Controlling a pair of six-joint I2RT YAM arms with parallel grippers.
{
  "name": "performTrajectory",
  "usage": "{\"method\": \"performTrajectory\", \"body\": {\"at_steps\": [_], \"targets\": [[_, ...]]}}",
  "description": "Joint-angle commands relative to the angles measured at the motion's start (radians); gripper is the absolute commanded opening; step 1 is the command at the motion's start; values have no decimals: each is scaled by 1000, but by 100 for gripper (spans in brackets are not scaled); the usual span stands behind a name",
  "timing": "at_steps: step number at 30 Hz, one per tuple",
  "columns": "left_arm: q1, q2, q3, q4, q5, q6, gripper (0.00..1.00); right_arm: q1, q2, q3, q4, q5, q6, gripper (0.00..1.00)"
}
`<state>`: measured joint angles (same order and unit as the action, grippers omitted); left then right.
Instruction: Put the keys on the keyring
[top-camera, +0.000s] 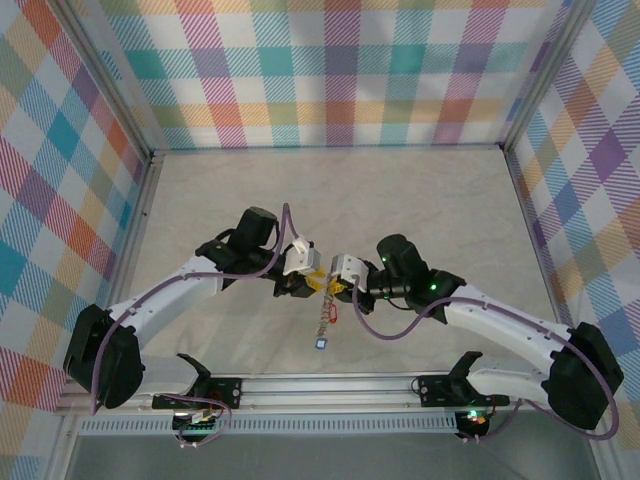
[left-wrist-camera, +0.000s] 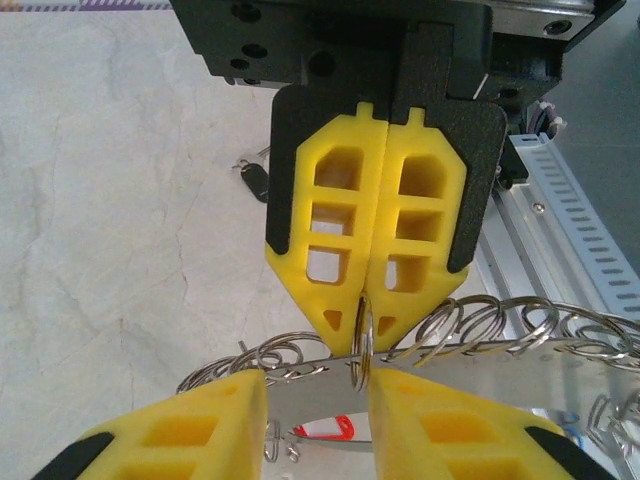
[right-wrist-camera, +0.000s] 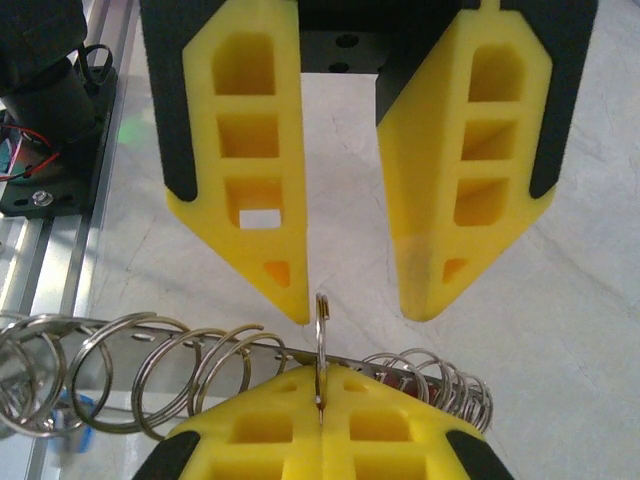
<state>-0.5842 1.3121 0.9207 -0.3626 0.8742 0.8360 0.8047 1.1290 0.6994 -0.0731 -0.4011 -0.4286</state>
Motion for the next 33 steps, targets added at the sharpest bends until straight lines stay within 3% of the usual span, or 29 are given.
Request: {"method": "performTrajectory", "body": {"at_steps": [1, 9, 12, 22, 24, 27, 30, 33], "targets": [[-20, -4, 26, -12, 33, 20, 32, 0, 12, 40, -2, -4, -12, 0], [-37, -20, 8, 35, 3, -4, 23, 0, 22, 49, 2, -4, -7, 0], [-39, -23, 8, 34, -8, -3, 13, 1, 20, 52, 0, -5, -6, 0], [-78, -12, 0, 22, -58, 5, 13, 2, 13, 37, 41, -18, 0, 0], [-78, -17, -5, 25, -57, 5, 1, 2, 15, 37, 39, -19, 0, 0], [-78, -30, -7, 33, -54, 9, 0, 1, 2, 18, 56, -6, 8, 0], [-77, -41, -9, 46, -31, -3, 0, 0, -49, -41, 118, 16, 18, 20], [-70, -64, -30, 127, 0, -50, 0, -2, -108, -92, 153, 4, 25, 23]]}}
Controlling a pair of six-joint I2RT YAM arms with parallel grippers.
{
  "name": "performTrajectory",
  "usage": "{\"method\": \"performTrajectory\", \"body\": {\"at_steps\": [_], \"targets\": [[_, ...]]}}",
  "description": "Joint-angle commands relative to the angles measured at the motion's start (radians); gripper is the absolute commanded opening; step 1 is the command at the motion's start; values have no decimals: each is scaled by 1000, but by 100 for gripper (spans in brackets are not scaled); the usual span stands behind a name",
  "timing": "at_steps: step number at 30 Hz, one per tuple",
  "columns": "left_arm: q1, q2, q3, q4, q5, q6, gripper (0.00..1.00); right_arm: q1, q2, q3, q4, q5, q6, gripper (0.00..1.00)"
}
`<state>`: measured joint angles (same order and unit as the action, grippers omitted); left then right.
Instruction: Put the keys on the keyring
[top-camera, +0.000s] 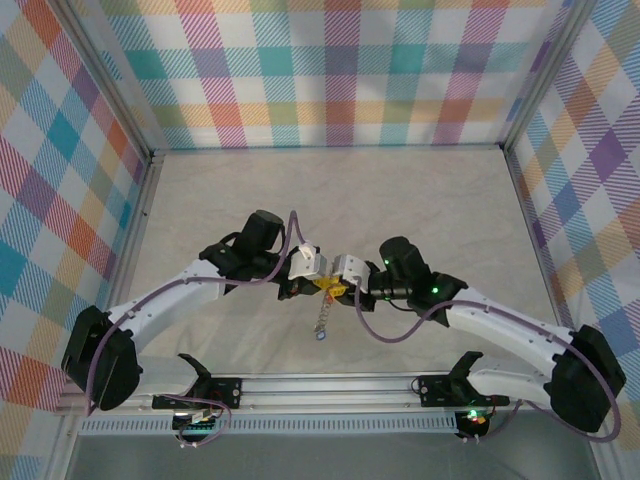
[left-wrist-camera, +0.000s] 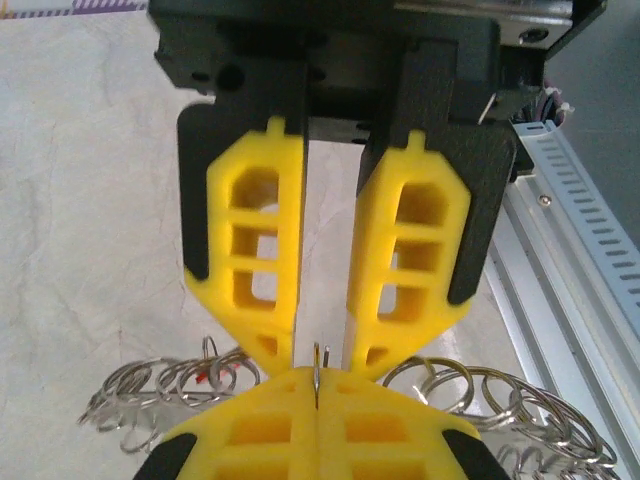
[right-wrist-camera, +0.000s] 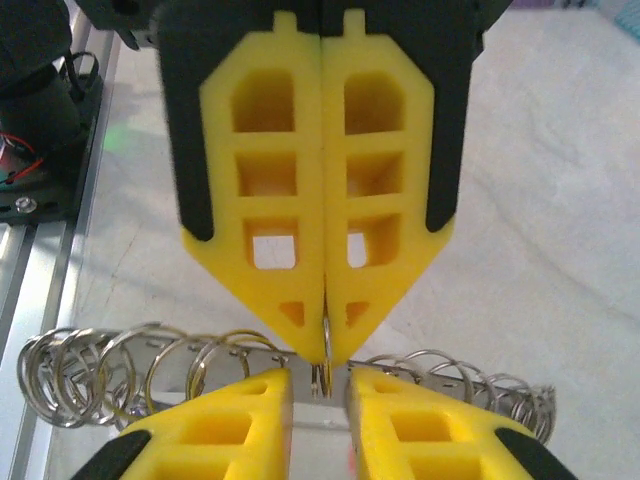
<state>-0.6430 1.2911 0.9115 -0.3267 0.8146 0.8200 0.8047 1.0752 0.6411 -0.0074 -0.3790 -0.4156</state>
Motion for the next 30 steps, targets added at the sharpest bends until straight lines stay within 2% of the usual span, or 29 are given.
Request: {"method": "performTrajectory", "body": {"at_steps": [1, 7, 13, 21, 30], "targets": [[-8, -53, -30, 122, 76, -47, 0, -3, -70, -43, 86, -22, 24, 23], [-2, -74, -51, 274, 126, -149, 0, -5, -152, -89, 102, -31, 55, 21], [-3, -76, -73, 382, 159, -228, 0, -5, -172, -134, 238, -34, 129, 18], [-4, -110, -92, 389, 170, -249, 0, -6, -200, -195, 383, 75, 164, 24], [-3, -101, -87, 397, 182, -257, 0, -7, -185, -200, 453, -31, 175, 22]]}}
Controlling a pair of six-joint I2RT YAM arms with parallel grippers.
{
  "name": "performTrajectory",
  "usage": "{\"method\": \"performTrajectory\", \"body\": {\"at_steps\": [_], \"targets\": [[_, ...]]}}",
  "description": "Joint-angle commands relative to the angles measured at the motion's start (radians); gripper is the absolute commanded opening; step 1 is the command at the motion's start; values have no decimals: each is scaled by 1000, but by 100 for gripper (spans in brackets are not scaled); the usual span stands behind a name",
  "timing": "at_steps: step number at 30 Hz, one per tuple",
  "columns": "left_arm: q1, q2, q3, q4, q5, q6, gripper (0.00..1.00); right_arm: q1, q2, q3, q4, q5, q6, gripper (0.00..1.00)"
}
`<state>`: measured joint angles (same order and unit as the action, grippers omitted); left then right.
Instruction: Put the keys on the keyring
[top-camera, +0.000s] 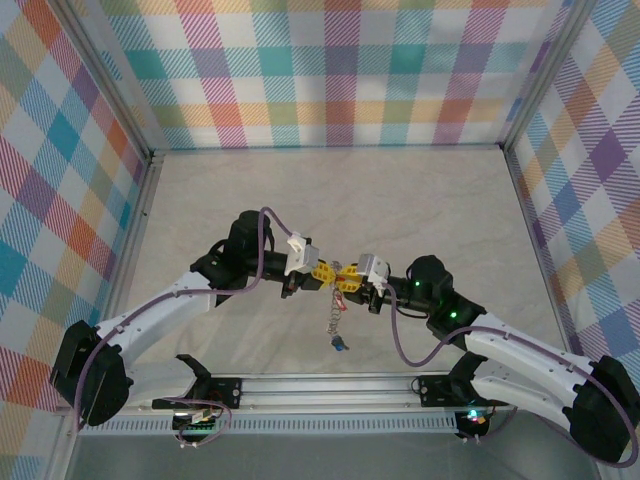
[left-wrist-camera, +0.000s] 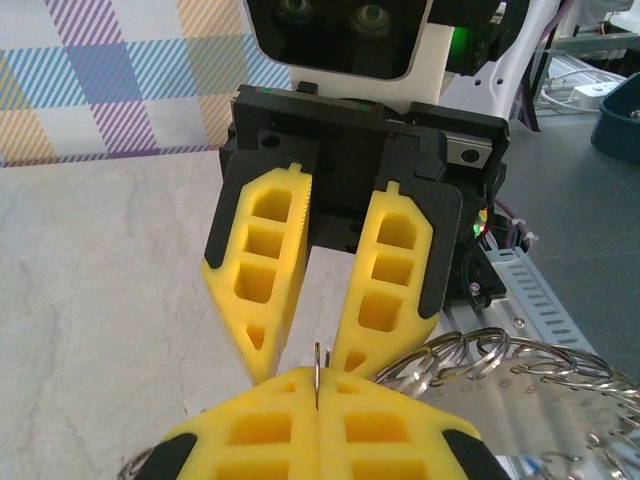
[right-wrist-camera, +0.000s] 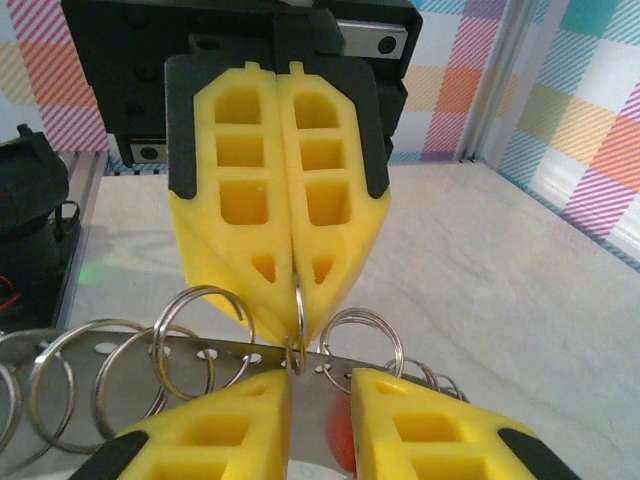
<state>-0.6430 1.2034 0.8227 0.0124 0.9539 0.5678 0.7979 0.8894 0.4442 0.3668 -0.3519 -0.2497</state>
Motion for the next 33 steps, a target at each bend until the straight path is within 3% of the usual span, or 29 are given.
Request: {"method": "performTrajectory", "body": {"at_steps": [1, 15, 24, 33], "targets": [[-3, -10, 4, 56, 43, -1, 0, 0, 3, -3, 83, -64, 8, 21], [-3, -2, 3, 72, 64, -14, 0, 0, 59, 34, 93, -83, 3, 13], [-3, 2, -2, 64, 55, -10, 0, 0, 55, 40, 116, -94, -3, 20], [-3, 13, 20, -3, 57, 29, 0, 0, 36, 40, 111, -97, -16, 20]]}}
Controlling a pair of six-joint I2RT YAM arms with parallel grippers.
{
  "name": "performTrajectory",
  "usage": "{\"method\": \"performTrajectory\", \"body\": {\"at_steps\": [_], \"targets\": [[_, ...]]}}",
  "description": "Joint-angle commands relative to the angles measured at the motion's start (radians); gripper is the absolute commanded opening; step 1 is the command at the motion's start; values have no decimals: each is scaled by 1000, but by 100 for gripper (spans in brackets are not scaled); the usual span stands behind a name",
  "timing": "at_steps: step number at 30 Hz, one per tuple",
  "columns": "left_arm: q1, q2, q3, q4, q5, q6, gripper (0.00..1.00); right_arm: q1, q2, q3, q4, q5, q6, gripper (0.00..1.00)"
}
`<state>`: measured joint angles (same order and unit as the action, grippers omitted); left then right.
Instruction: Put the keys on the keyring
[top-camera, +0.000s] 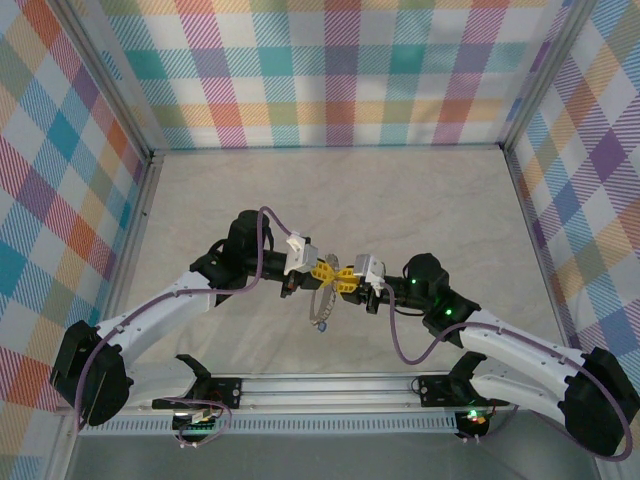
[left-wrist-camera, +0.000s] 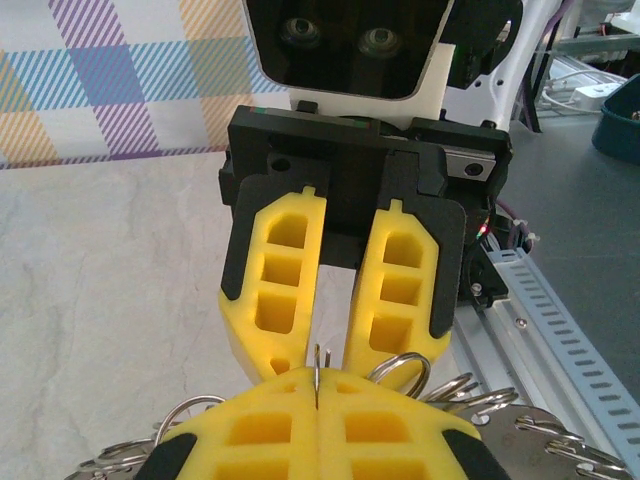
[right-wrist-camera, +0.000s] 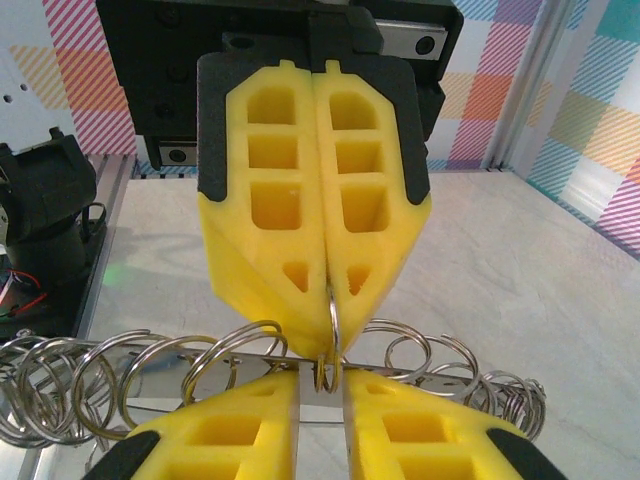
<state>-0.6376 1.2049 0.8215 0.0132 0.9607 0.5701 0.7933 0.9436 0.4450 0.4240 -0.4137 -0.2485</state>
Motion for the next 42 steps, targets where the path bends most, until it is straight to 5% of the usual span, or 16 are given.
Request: {"method": "performTrajectory", "body": {"at_steps": [1, 9, 29, 40, 42], "targets": [[-8, 13, 23, -10, 52, 30, 0, 4, -19, 40, 51, -33, -18, 19], [-8, 9, 46, -85, 50, 86, 0, 4, -38, 28, 38, 2, -23, 15], [-8, 3, 27, -9, 56, 31, 0, 4, -4, 15, 77, 2, 12, 22], [-8, 5, 40, -19, 74, 39, 0, 4, -7, 45, -5, -18, -16, 0], [-10, 8, 67, -116, 51, 103, 9, 4, -7, 83, -106, -22, -54, 0]]}}
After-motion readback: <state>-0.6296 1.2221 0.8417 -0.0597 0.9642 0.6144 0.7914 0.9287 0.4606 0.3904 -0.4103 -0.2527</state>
